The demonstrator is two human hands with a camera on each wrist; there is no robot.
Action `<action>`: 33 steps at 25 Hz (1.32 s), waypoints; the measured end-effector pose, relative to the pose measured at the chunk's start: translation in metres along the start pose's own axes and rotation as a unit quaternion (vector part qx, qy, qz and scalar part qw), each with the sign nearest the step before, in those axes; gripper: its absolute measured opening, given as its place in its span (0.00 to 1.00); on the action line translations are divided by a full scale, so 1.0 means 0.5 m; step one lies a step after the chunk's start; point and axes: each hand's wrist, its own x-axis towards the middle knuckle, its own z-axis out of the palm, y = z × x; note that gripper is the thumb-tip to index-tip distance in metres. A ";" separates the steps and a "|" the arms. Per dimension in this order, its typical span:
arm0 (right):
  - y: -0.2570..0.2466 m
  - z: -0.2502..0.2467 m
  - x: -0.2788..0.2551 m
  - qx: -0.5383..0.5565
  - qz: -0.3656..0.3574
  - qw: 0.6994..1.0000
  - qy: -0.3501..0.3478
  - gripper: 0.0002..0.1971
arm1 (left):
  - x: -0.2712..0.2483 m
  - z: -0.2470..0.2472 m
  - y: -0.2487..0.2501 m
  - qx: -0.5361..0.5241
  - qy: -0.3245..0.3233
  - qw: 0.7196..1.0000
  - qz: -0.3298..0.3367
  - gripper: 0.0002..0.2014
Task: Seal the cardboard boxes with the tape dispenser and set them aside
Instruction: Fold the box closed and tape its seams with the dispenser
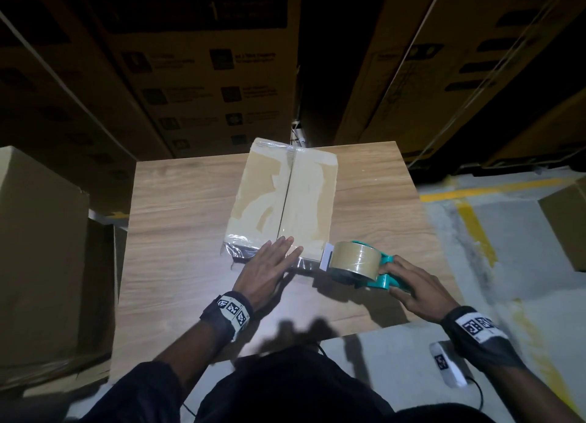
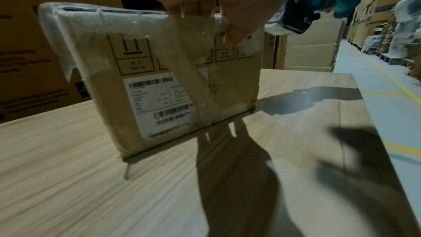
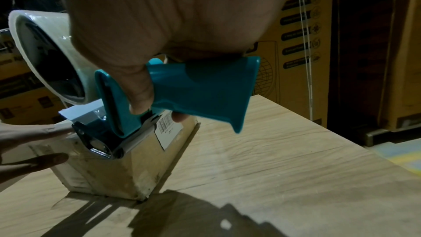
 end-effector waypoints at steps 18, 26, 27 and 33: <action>0.016 -0.050 -0.032 0.064 0.003 0.998 -0.011 0.23 | 0.046 0.060 0.058 -0.007 -0.015 0.999 0.038 0.24; 0.052 -0.065 -0.082 0.055 0.029 0.998 0.000 0.25 | 0.048 0.054 0.062 -0.002 -0.043 0.999 0.021 0.26; 0.054 -0.051 -0.076 0.054 0.032 0.998 0.001 0.26 | 0.047 0.054 0.062 0.001 -0.048 0.999 0.017 0.27; 0.074 0.047 -0.026 0.087 0.028 0.996 -0.018 0.27 | 0.049 0.048 0.066 0.012 -0.034 0.999 0.021 0.27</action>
